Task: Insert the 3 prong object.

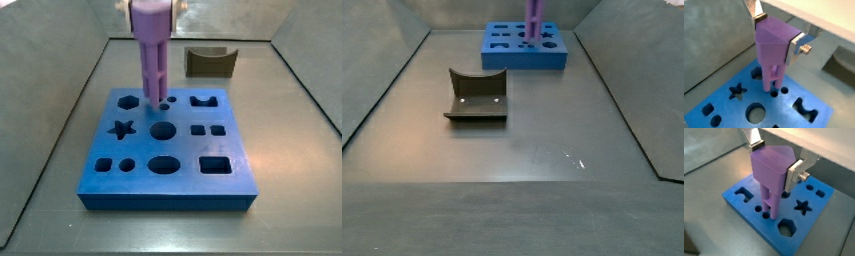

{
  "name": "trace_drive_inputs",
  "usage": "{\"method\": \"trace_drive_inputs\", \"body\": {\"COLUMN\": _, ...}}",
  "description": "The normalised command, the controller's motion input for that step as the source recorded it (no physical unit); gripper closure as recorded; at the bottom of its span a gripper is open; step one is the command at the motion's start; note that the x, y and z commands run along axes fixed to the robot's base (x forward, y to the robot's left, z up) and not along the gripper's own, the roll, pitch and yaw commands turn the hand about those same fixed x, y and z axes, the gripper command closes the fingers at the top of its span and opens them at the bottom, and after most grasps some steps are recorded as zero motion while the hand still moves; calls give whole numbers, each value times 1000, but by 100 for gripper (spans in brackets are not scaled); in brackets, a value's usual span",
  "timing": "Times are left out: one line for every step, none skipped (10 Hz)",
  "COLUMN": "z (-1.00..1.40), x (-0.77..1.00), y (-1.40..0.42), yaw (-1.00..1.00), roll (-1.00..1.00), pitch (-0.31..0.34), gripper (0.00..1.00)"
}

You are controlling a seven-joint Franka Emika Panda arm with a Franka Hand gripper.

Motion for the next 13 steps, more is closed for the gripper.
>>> {"method": "trace_drive_inputs", "body": {"z": -560, "x": 206, "y": 57, "yaw": -409, "roll": -13, "pitch": 3, "gripper": 100}}
{"method": "trace_drive_inputs", "body": {"z": -546, "x": 289, "y": 97, "yaw": -314, "roll": 0, "pitch": 54, "gripper": 100}}
{"method": "trace_drive_inputs", "body": {"z": -591, "x": 471, "y": 146, "yaw": -140, "roll": 0, "pitch": 76, "gripper": 100}}
{"method": "trace_drive_inputs", "body": {"z": -609, "x": 349, "y": 126, "yaw": -54, "roll": 0, "pitch": 17, "gripper": 100}}
{"method": "trace_drive_inputs", "body": {"z": -554, "x": 380, "y": 126, "yaw": -3, "roll": 0, "pitch": 14, "gripper": 100}}
{"method": "trace_drive_inputs", "body": {"z": -509, "x": 409, "y": 149, "yaw": -11, "roll": 11, "pitch": 54, "gripper": 100}}
{"method": "trace_drive_inputs", "body": {"z": -531, "x": 331, "y": 89, "yaw": 0, "roll": 46, "pitch": 36, "gripper": 100}}
{"method": "trace_drive_inputs", "body": {"z": -680, "x": 177, "y": 0, "yaw": 0, "roll": 93, "pitch": 0, "gripper": 100}}
{"method": "trace_drive_inputs", "body": {"z": -803, "x": 0, "y": 0, "yaw": 0, "roll": 123, "pitch": -31, "gripper": 100}}
{"method": "trace_drive_inputs", "body": {"z": -926, "x": -89, "y": -20, "yaw": 0, "roll": 157, "pitch": -116, "gripper": 100}}
{"method": "trace_drive_inputs", "body": {"z": -877, "x": -151, "y": -57, "yaw": 0, "roll": 194, "pitch": -129, "gripper": 100}}
{"method": "trace_drive_inputs", "body": {"z": -334, "x": -77, "y": -3, "yaw": 0, "roll": 63, "pitch": -109, "gripper": 100}}
{"method": "trace_drive_inputs", "body": {"z": 0, "x": 0, "y": 0, "yaw": 0, "roll": 0, "pitch": 0, "gripper": 100}}
